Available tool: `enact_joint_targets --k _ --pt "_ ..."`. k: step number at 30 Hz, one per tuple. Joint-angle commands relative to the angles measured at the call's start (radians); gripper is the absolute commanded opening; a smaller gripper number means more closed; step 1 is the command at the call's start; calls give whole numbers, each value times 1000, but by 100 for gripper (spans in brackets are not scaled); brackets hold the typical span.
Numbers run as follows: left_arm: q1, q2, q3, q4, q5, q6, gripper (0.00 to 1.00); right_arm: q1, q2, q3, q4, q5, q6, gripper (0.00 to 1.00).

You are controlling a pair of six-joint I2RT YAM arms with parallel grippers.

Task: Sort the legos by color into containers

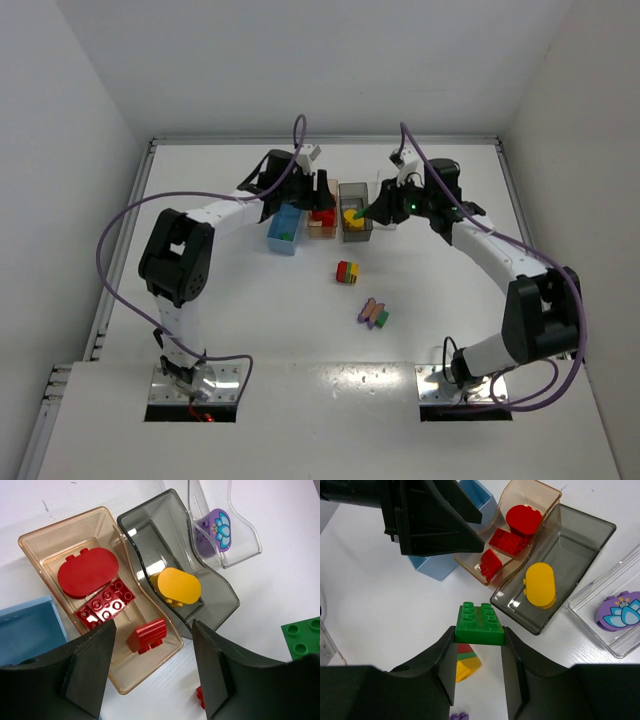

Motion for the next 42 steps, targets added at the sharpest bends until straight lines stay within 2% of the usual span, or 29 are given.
enact_joint_targets --k 1,6,10,16,19,25,27,28,30,31,33,35,38,41,42 --pt "1 -13 38 19 -3 -4 69 -3 19 54 46 -13 12 2" --pt "100 -189 -45 200 22 -88 70 39 69 112 68 -42 -16 2" --pt "205 -244 4 57 -10 -125 70 115 164 184 91 -51 -16 2" --pt "318 -391 -30 -150 -147 6 70 246 353 359 86 -40 -48 2" --pt "370 -447 -82 -187 -161 19 70 281 416 429 76 -19 -60 2" --pt "414 -500 -145 -208 -90 28 70 319 540 530 43 13 -93 2" --pt "423 -511 -156 -208 -81 28 71 329 577 557 22 13 -106 8" --pt "423 -511 -166 -217 -72 39 71 339 589 578 7 29 -116 23" --pt "423 -511 -166 -217 -40 39 73 348 599 587 -3 42 -116 39" --pt "423 -511 -177 -217 -23 51 73 348 608 587 -3 52 -116 51" --pt "423 -511 -177 -229 34 63 74 348 608 587 -3 52 -116 63" --pt "423 -511 -199 -229 84 89 74 348 590 587 6 52 -116 71" --pt "423 -530 -243 -177 234 123 74 348 522 543 36 52 -116 74" --pt "411 -542 -289 -110 483 198 74 338 433 486 51 52 -116 74" --pt "377 -542 -300 -109 562 227 74 304 359 447 42 52 -126 74"
